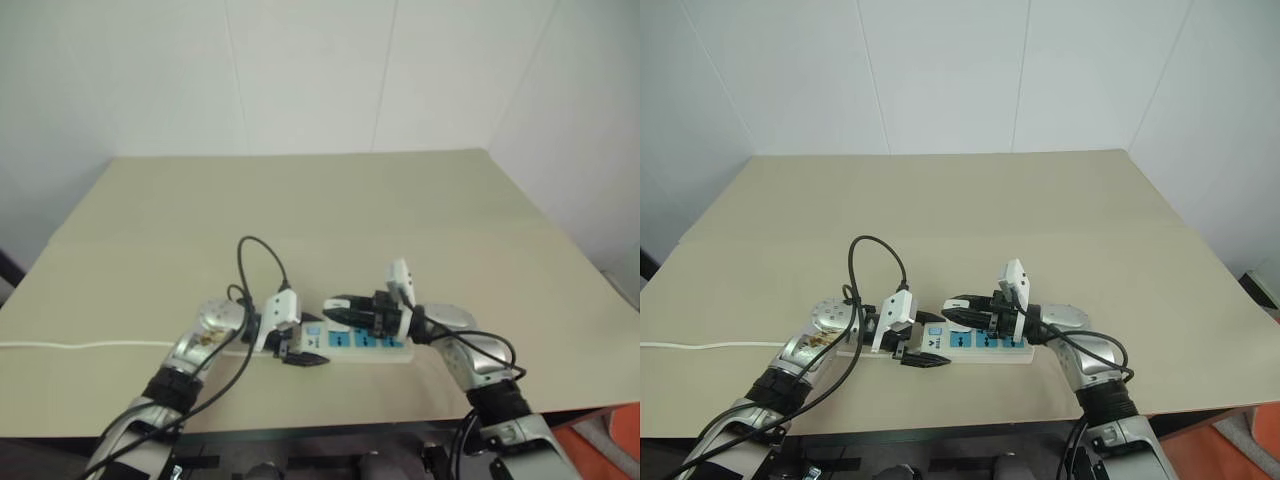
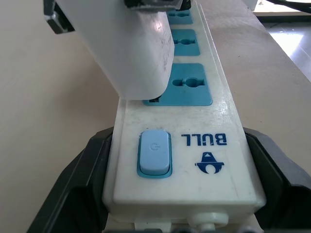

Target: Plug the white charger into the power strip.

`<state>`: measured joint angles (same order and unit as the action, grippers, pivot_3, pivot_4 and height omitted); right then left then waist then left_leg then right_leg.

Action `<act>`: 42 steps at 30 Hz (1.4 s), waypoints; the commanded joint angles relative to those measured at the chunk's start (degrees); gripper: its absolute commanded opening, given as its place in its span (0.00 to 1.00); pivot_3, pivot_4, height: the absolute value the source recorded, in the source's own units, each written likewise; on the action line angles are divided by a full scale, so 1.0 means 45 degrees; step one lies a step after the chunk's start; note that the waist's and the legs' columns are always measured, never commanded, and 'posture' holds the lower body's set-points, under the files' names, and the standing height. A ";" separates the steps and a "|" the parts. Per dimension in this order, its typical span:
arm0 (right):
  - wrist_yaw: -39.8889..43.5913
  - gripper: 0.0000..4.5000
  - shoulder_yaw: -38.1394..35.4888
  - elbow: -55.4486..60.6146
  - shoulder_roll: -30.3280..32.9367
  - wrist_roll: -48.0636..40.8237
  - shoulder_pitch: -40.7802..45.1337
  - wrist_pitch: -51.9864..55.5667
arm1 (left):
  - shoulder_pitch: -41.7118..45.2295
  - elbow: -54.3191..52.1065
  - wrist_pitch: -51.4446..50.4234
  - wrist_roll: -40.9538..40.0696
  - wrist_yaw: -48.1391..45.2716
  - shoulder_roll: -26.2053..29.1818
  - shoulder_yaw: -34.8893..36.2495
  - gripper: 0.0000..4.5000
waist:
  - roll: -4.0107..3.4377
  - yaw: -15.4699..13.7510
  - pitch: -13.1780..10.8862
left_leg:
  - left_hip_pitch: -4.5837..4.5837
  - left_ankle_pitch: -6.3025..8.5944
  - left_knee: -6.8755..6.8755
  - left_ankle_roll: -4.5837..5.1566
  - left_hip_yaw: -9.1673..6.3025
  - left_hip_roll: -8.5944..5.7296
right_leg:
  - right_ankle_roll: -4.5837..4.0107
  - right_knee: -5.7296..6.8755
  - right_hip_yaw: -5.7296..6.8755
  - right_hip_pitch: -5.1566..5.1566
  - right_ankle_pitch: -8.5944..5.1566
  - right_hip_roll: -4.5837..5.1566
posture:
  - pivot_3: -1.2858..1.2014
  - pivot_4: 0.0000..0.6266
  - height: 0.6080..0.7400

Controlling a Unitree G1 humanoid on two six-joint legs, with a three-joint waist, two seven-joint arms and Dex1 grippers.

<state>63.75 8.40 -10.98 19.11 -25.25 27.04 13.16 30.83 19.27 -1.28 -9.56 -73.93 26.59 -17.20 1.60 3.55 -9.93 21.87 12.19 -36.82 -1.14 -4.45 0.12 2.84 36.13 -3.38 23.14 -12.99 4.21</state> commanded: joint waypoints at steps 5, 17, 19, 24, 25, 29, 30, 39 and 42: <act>0.0430 0.26 0.0184 -0.1125 0.0239 0.1485 -0.0766 -0.3539 | -0.0021 -0.0177 0.0048 0.0163 -0.0244 0.0309 0.0018 0.73 | 0.0000 -0.0004 0.0000 | -0.0001 0.0000 0.0000 0.0000 0.0002 -0.0001 | 0.0002 -0.0002 -0.0001 -0.0001 -0.0001 0.0001 | 0.52 0.24 1.00; 0.0674 0.26 0.0067 -0.2971 0.0579 0.1618 -0.0989 -0.5520 | -0.0041 -0.0181 0.0092 0.0134 -0.0356 0.0481 0.0088 0.73 | 0.0000 -0.0009 0.0000 | -0.0007 0.0000 0.0000 0.0000 0.0002 -0.0001 | 0.0001 -0.0002 -0.0001 -0.0009 0.0000 0.0001 | 0.52 0.24 1.00; 0.0978 0.26 -0.0007 -0.3420 0.0860 0.1579 -0.0807 -0.5409 | -0.0071 -0.0211 0.0098 0.0114 -0.0381 0.0540 0.0123 0.73 | 0.0001 -0.0010 0.0000 | -0.0017 0.0000 0.0000 0.0000 0.0002 0.0000 | 0.0001 -0.0002 0.0000 -0.0017 0.0000 0.0001 | 0.52 0.24 1.00; 0.2018 0.26 0.0192 -0.4142 0.1246 0.1664 -0.0333 -0.5591 | -0.0227 -0.0386 0.0054 0.0059 -0.0407 0.0710 0.0210 0.73 | 0.0001 -0.0012 0.0000 | -0.0026 0.0000 0.0000 0.0000 0.0003 0.0000 | 0.0000 -0.0003 -0.0001 -0.0025 0.0000 0.0001 | 0.52 0.24 1.00; 0.2189 0.26 0.0282 -0.4208 0.1196 0.1674 -0.0206 -0.5562 | -0.0276 -0.0445 0.0038 0.0048 -0.0402 0.0747 0.0229 0.73 | 0.0001 -0.0007 0.0000 | -0.0026 0.0000 0.0000 0.0000 0.0002 0.0000 | 0.0000 -0.0003 -0.0001 -0.0025 0.0000 0.0001 | 0.52 0.24 1.00; 0.2366 0.26 0.0623 -0.4455 0.0696 0.1805 0.0269 -0.5566 | -0.0451 -0.0690 -0.0035 0.0006 -0.0322 0.0864 0.0281 0.73 | 0.0002 0.0053 0.0001 | -0.0026 0.0000 0.0005 0.0000 0.0002 0.0002 | -0.0002 -0.0003 -0.0001 -0.0023 -0.0001 0.0000 | 0.52 0.24 1.00; 0.2335 0.26 0.0745 -0.4494 0.0536 0.1874 0.0371 -0.5571 | -0.0505 -0.0775 -0.0073 -0.0008 -0.0290 0.0891 0.0292 0.73 | 0.0003 0.0098 0.0002 | -0.0030 0.0000 0.0006 0.0000 0.0002 0.0004 | -0.0003 -0.0003 -0.0002 -0.0023 0.0000 -0.0002 | 0.52 0.24 1.00; 0.2269 0.26 0.1657 -0.4672 -0.0435 0.2393 0.0961 -0.5364 | -0.0786 -0.1241 -0.0345 -0.0167 -0.0031 0.1063 0.0264 0.73 | 0.0007 0.0113 0.0005 | -0.0072 0.0001 0.0012 0.0001 0.0016 0.0056 | -0.0021 0.0009 -0.0022 -0.0031 0.0010 -0.0061 | 0.52 0.24 1.00; 0.2411 0.26 0.1894 -0.4688 -0.0519 0.2687 0.0921 -0.5387 | -0.0785 -0.1257 -0.0350 -0.0150 0.0013 0.1035 0.0247 0.73 | 0.0007 0.0113 0.0007 | -0.0099 0.0001 0.0012 0.0000 0.0034 0.0104 | -0.0032 0.0007 -0.0041 -0.0044 0.0016 -0.0109 | 0.52 0.24 1.00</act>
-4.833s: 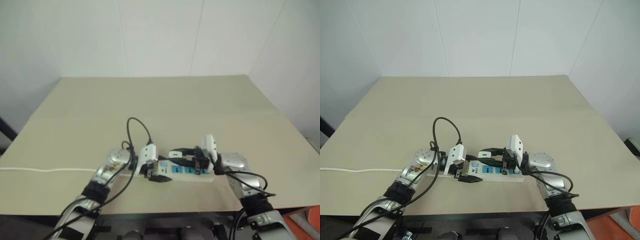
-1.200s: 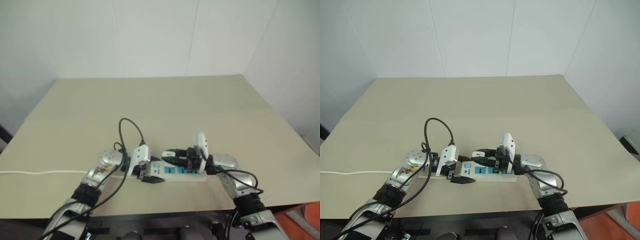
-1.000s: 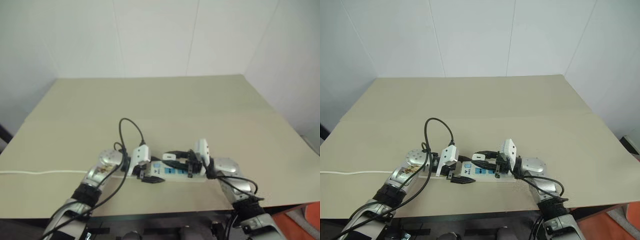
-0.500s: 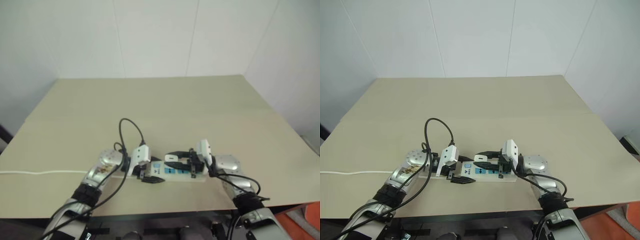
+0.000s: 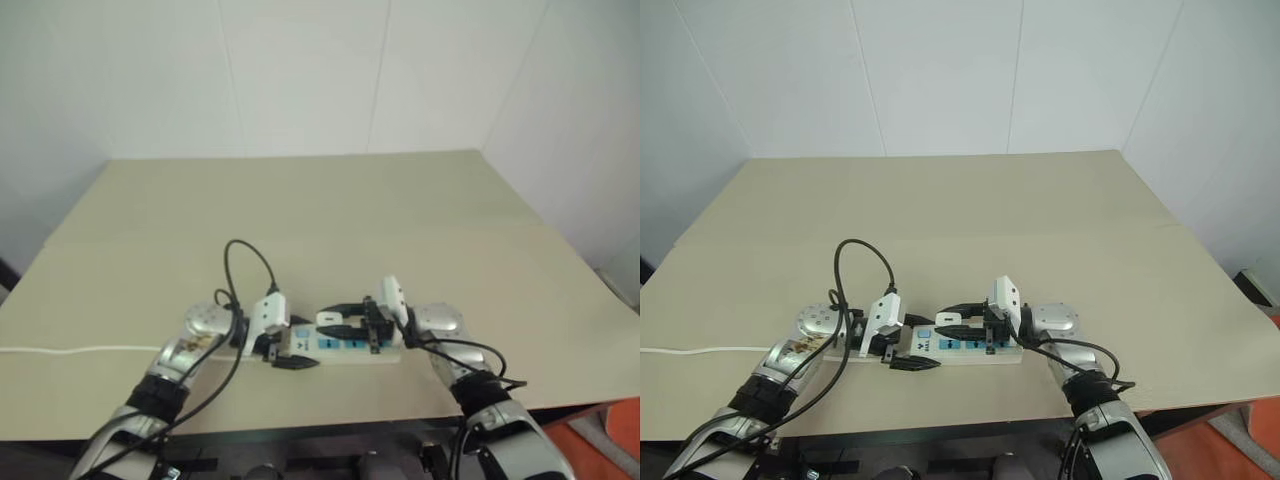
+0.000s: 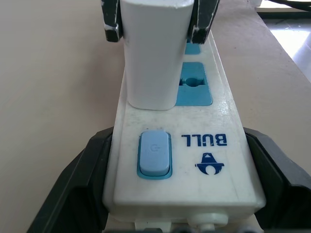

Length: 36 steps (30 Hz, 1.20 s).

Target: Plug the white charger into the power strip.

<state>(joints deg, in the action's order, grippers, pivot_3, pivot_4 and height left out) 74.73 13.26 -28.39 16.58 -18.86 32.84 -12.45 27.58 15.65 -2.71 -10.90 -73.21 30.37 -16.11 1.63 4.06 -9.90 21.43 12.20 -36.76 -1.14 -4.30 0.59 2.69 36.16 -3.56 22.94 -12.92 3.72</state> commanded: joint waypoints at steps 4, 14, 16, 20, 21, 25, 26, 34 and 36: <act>0.0049 0.26 0.0957 -0.0785 0.0058 0.1484 -0.0500 0.0255 | -0.0035 -0.0447 -0.0034 0.0150 -0.0119 0.0149 -0.0014 0.73 | 0.0000 -0.0014 0.0004 | -0.0030 0.0003 0.0009 0.0000 0.0014 0.0055 | -0.0027 0.0000 -0.0013 -0.0012 0.0004 -0.0061 | 0.52 0.24 1.00; -0.0035 0.53 0.0777 -0.0484 0.0078 0.1386 -0.0474 0.0901 | -0.0022 -0.0317 0.0013 0.0176 0.0065 -0.0088 -0.0023 0.73 | 0.0015 -0.0055 0.0013 | -0.0052 0.0008 0.0013 -0.0002 0.0022 0.0057 | -0.0041 -0.0004 -0.0018 -0.0035 -0.0004 -0.0063 | 0.52 0.24 1.00; -0.0015 0.68 0.0730 -0.0414 0.0099 0.1395 -0.0493 0.0966 | -0.0021 -0.0297 0.0004 0.0184 0.0100 -0.0145 -0.0019 0.73 | 0.0030 -0.0075 0.0023 | -0.0054 0.0008 0.0013 -0.0002 0.0021 0.0058 | -0.0042 -0.0008 -0.0017 -0.0043 -0.0004 -0.0063 | 0.52 0.24 1.00; -0.0086 0.98 0.0592 -0.0235 0.0186 0.1445 -0.0486 0.1010 | 0.0043 -0.0180 0.0012 0.0215 0.0086 -0.0217 0.0004 0.73 | 0.0037 -0.0111 0.0029 | -0.0061 0.0009 0.0013 -0.0004 0.0022 0.0057 | -0.0042 -0.0015 -0.0017 -0.0056 -0.0005 -0.0061 | 0.52 0.24 1.00; -0.0067 0.99 0.0537 -0.0189 0.0235 0.1424 -0.0441 0.1086 | 0.0064 -0.0137 0.0014 0.0213 0.0077 -0.0239 0.0009 0.73 | 0.0037 -0.0122 0.0029 | -0.0061 0.0009 0.0013 -0.0004 0.0022 0.0057 | -0.0042 -0.0014 -0.0017 -0.0056 -0.0005 -0.0062 | 0.52 0.24 1.00; 0.0164 0.99 0.0140 0.0250 0.0716 0.1138 -0.0273 0.1499 | 0.0139 0.0079 0.0024 0.0223 0.0090 -0.0416 -0.0008 0.73 | 0.0037 -0.0211 0.0029 | -0.0060 0.0010 0.0013 -0.0004 0.0022 0.0056 | -0.0042 -0.0016 -0.0017 -0.0056 -0.0005 -0.0060 | 0.52 0.24 1.00; 0.0211 0.99 0.0000 0.0494 0.0918 0.1044 -0.0278 0.1629 | 0.0164 0.0154 -0.0015 0.0218 0.0098 -0.0480 -0.0004 0.73 | 0.0037 -0.0255 0.0028 | -0.0058 0.0010 0.0013 -0.0004 0.0022 0.0055 | -0.0042 -0.0019 -0.0016 -0.0056 -0.0005 -0.0060 | 0.52 0.24 1.00; 0.0493 1.00 -0.1583 0.3283 0.3273 -0.0119 -0.1115 0.2883 | 0.0627 0.0228 -0.0523 -0.0768 -0.0757 -0.0846 0.0506 1.00 | 0.0022 -0.0439 0.0017 | 0.0096 0.0010 0.0006 -0.0006 0.0024 0.0049 | -0.0048 -0.0021 -0.0015 0.0081 -0.0001 -0.0056 | 0.52 0.24 1.00; 0.0559 1.00 -0.2076 0.4085 0.3954 -0.0448 -0.1627 0.3143 | 0.0587 -0.0413 -0.0652 -0.1216 -0.1157 -0.0483 0.0869 1.00 | 0.0014 -0.0371 0.0011 | 0.0137 0.0011 0.0006 -0.0005 0.0025 0.0049 | -0.0051 -0.0021 -0.0016 0.0120 0.0001 -0.0057 | 0.52 0.24 1.00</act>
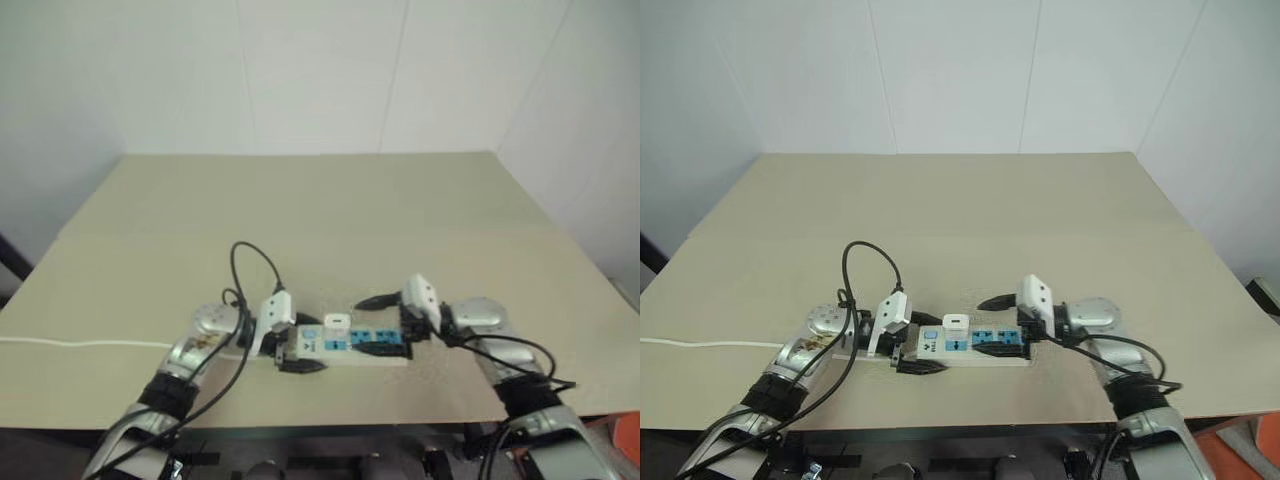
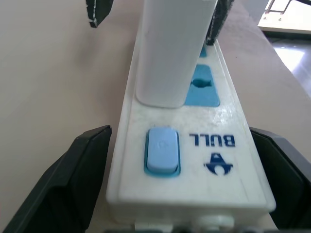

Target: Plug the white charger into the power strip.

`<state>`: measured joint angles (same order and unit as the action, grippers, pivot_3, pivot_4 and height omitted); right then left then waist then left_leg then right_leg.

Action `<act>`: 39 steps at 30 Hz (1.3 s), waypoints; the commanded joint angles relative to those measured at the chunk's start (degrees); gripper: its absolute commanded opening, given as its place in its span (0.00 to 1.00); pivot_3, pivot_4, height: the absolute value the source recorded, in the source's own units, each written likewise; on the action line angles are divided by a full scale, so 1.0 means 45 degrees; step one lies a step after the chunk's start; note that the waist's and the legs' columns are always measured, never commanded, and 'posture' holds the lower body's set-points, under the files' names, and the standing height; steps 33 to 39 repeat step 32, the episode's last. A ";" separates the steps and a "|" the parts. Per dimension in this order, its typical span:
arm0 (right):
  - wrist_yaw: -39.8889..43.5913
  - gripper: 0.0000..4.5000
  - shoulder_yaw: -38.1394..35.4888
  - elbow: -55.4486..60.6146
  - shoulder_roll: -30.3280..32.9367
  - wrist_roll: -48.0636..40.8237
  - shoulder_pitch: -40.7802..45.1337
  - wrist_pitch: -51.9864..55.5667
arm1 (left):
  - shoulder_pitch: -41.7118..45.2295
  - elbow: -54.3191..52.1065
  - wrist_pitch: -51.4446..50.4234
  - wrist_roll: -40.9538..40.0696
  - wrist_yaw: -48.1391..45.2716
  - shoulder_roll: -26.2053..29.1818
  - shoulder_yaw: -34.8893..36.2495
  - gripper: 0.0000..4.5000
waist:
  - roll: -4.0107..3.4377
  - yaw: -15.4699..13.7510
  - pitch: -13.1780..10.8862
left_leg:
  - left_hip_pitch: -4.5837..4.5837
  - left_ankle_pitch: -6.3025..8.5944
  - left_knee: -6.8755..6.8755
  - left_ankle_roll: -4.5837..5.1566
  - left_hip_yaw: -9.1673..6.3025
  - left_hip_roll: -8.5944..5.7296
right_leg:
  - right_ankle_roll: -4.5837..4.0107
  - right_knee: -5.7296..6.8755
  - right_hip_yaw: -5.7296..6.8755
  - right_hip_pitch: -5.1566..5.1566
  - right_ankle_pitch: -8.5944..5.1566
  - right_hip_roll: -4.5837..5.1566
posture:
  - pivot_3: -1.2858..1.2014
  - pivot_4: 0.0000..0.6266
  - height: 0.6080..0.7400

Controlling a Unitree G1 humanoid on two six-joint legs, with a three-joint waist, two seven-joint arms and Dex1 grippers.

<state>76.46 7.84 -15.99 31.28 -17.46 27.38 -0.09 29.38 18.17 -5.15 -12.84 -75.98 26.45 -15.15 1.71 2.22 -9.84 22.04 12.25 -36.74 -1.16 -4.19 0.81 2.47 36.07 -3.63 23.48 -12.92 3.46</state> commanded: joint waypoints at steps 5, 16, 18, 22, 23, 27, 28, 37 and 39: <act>0.0091 1.00 -0.1912 0.2578 0.1886 -0.1413 -0.1371 0.0905 | -0.0264 -0.2935 -0.1265 -0.2204 -0.1000 0.1561 0.1792 1.00 | -0.0008 0.0095 -0.0010 | 0.0092 0.0001 0.0000 0.0002 0.0010 0.0002 | -0.0035 0.0027 -0.0018 0.0124 0.0022 -0.0001 | 0.52 0.24 1.00; -0.0548 1.00 -0.4641 0.3883 0.3536 -0.2390 -0.4231 0.1398 | -0.2143 -0.3141 -0.2676 -0.3677 -0.1810 0.5742 0.5252 1.00 | -0.0024 0.0042 -0.0033 | 0.0084 0.0004 0.0001 0.0006 0.0044 0.0010 | -0.0003 0.0015 -0.0024 0.0122 -0.0007 0.0001 | 0.52 0.24 1.00; -0.0616 1.00 -0.4739 0.3939 0.3538 -0.2435 -0.4302 0.1432 | -0.2185 -0.3138 -0.2685 -0.3743 -0.1790 0.5763 0.5337 1.00 | -0.0023 0.0039 -0.0035 | 0.0081 0.0004 0.0001 0.0006 0.0048 0.0011 | -0.0004 0.0016 -0.0027 0.0122 -0.0007 0.0001 | 0.52 0.24 1.00; -0.0733 1.00 -0.4614 0.3944 0.3486 -0.2413 -0.4031 0.1484 | -0.2173 -0.3528 -0.2600 -0.3752 -0.1583 0.5300 0.5025 1.00 | -0.0024 0.0042 -0.0035 | 0.0084 0.0004 0.0001 0.0006 0.0053 0.0014 | -0.0005 0.0014 -0.0028 0.0125 -0.0005 0.0000 | 0.52 0.24 1.00; -0.0757 1.00 -0.4588 0.3952 0.3481 -0.2411 -0.4001 0.1477 | -0.2192 -0.3612 -0.2635 -0.3779 -0.1597 0.5256 0.5008 1.00 | -0.0023 0.0041 -0.0036 | 0.0088 0.0004 0.0001 0.0006 0.0056 0.0013 | -0.0006 0.0014 -0.0030 0.0127 -0.0005 0.0000 | 0.52 0.24 1.00; -0.0748 1.00 -0.4660 0.3989 0.3541 -0.2417 -0.4158 0.1453 | -0.2166 -0.3623 -0.2662 -0.3766 -0.1541 0.5208 0.5057 1.00 | -0.0021 0.0049 -0.0037 | 0.0090 0.0004 0.0001 0.0006 0.0058 0.0015 | -0.0008 0.0014 -0.0033 0.0132 -0.0004 0.0000 | 0.52 0.24 1.00; -0.0757 1.00 -0.4685 0.4005 0.3556 -0.2415 -0.4204 0.1452 | -0.2156 -0.3597 -0.2639 -0.3751 -0.1534 0.5208 0.5055 1.00 | -0.0021 0.0052 -0.0037 | 0.0087 0.0004 0.0001 0.0006 0.0062 0.0015 | -0.0008 0.0016 -0.0037 0.0131 -0.0004 0.0000 | 0.52 0.24 1.00; -0.0801 1.00 -0.4777 0.4084 0.3600 -0.2432 -0.4346 0.1471 | -0.2186 -0.3670 -0.2651 -0.3774 -0.1476 0.5183 0.5044 1.00 | -0.0021 0.0052 -0.0037 | 0.0084 0.0004 0.0000 0.0006 0.0069 0.0016 | -0.0008 0.0020 -0.0042 0.0130 -0.0004 -0.0001 | 0.52 0.24 1.00; -0.0801 1.00 -0.4777 0.4084 0.3600 -0.2432 -0.4346 0.1471 | -0.2186 -0.3670 -0.2651 -0.3774 -0.1476 0.5183 0.5044 1.00 | -0.0021 0.0052 -0.0037 | 0.0084 0.0004 0.0000 0.0006 0.0069 0.0016 | -0.0008 0.0020 -0.0042 0.0130 -0.0004 -0.0001 | 0.52 0.24 1.00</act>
